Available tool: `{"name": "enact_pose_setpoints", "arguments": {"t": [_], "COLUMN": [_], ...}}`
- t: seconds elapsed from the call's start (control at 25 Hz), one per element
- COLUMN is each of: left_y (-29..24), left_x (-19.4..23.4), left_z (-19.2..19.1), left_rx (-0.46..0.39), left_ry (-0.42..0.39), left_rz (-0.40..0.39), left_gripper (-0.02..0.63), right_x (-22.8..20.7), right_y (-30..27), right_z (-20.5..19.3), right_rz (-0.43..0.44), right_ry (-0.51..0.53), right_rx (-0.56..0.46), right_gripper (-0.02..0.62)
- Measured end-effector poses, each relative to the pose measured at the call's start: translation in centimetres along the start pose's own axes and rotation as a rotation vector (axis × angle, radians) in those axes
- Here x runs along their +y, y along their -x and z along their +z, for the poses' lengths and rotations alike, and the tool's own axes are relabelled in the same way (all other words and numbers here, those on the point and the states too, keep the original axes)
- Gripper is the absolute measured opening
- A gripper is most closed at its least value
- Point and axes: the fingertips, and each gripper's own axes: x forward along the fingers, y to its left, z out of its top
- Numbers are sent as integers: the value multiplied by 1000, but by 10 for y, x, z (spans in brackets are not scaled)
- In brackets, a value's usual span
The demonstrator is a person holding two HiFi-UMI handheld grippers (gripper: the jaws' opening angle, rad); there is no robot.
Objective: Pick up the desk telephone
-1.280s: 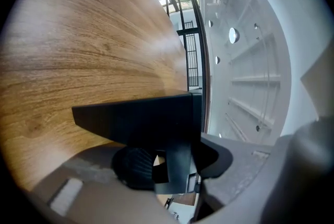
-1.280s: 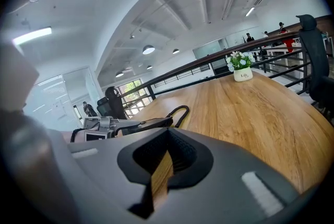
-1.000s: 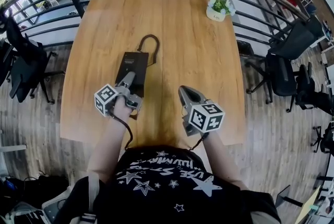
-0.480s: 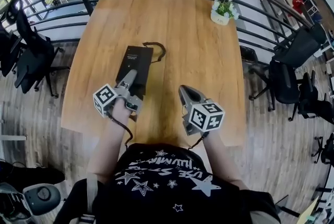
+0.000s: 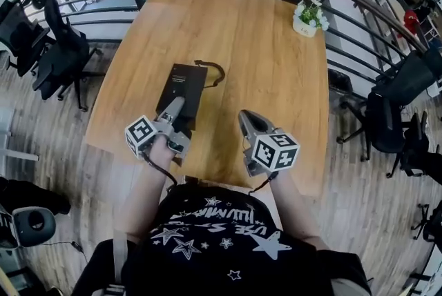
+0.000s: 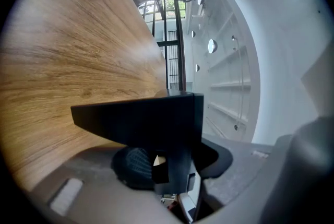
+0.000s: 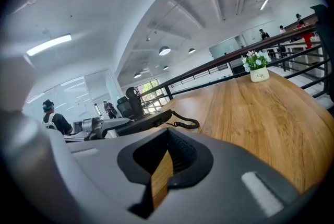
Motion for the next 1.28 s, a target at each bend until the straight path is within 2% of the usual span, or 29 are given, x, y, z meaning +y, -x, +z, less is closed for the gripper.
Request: {"name": "enact_pose_setpoints", "arguments": {"t": [0.6,0.84,1.28], "left_y": [94,137,185], "left_x": [5,5,-12], "left_z": [-48,-55,-70], "left_rx": [-188,-293,-395], "left_ry": [-24,-23,-3], "left_rz": [4,5,-6], "left_gripper": [183,183,183], "right_x": [22,47,74], "right_y": [22,21,16], "right_z": [-29,-47,-55], "right_rz": [219,358,453], "right_ry": [28,55,69], "right_rx": [96,139,205], "right_gripper": [0,0,-2]}}
